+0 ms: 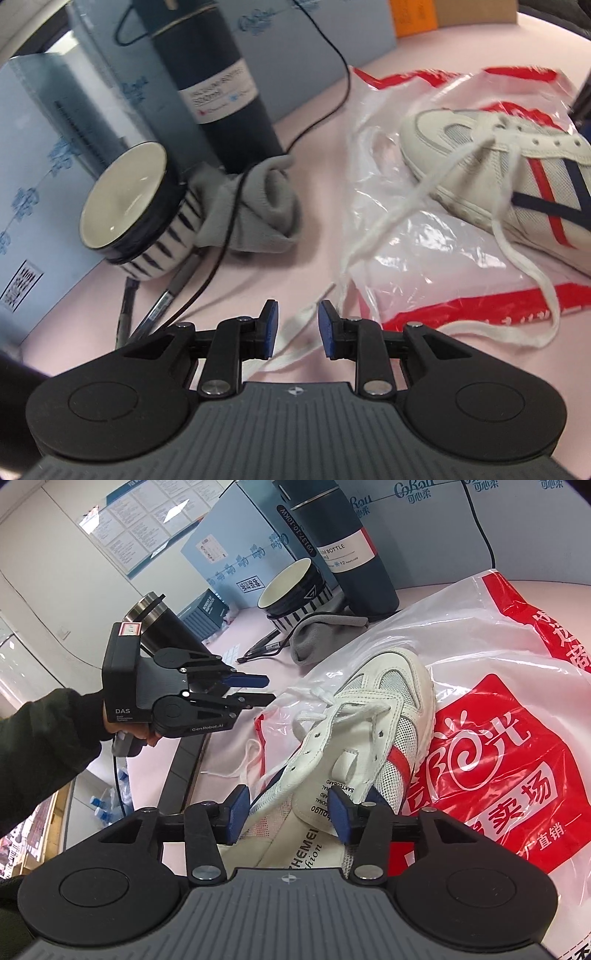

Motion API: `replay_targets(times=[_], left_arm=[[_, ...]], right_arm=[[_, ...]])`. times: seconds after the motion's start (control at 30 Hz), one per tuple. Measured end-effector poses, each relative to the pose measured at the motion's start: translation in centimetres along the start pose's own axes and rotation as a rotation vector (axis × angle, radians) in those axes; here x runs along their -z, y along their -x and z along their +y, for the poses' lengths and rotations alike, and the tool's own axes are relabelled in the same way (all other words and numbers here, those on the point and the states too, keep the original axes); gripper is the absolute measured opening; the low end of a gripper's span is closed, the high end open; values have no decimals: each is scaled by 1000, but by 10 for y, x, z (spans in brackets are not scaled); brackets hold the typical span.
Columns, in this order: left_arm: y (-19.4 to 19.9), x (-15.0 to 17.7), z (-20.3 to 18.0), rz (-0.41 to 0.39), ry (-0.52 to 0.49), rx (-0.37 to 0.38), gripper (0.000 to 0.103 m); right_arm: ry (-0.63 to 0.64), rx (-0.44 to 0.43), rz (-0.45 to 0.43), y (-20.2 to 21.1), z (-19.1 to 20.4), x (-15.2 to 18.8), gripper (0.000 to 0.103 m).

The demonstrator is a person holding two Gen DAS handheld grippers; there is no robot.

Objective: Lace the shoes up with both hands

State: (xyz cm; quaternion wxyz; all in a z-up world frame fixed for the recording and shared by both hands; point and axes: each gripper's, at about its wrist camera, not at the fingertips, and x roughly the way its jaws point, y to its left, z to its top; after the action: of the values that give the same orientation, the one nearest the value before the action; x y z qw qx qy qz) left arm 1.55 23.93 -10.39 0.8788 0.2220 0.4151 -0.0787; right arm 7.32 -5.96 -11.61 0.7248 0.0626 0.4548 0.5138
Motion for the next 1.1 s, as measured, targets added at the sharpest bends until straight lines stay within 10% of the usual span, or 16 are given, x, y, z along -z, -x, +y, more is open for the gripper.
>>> replay_targets(times=[0.27, 0.37, 0.5, 0.77, 1.1], left_arm=[[-12, -4, 19, 15, 40, 58, 50], [-14, -5, 23, 27, 70, 142, 18], [-10, -5, 23, 22, 102, 173, 3], [28, -1, 29, -110, 272, 88, 3], [81, -17, -12, -360, 527, 278, 3]], right_arm=[[17, 1, 7, -4, 3, 1, 51], [15, -1, 3, -3, 2, 1, 50], [16, 0, -1, -3, 3, 1, 50], [47, -15, -40, 3, 9, 1, 51], [115, -32, -176, 29, 23, 3, 63]])
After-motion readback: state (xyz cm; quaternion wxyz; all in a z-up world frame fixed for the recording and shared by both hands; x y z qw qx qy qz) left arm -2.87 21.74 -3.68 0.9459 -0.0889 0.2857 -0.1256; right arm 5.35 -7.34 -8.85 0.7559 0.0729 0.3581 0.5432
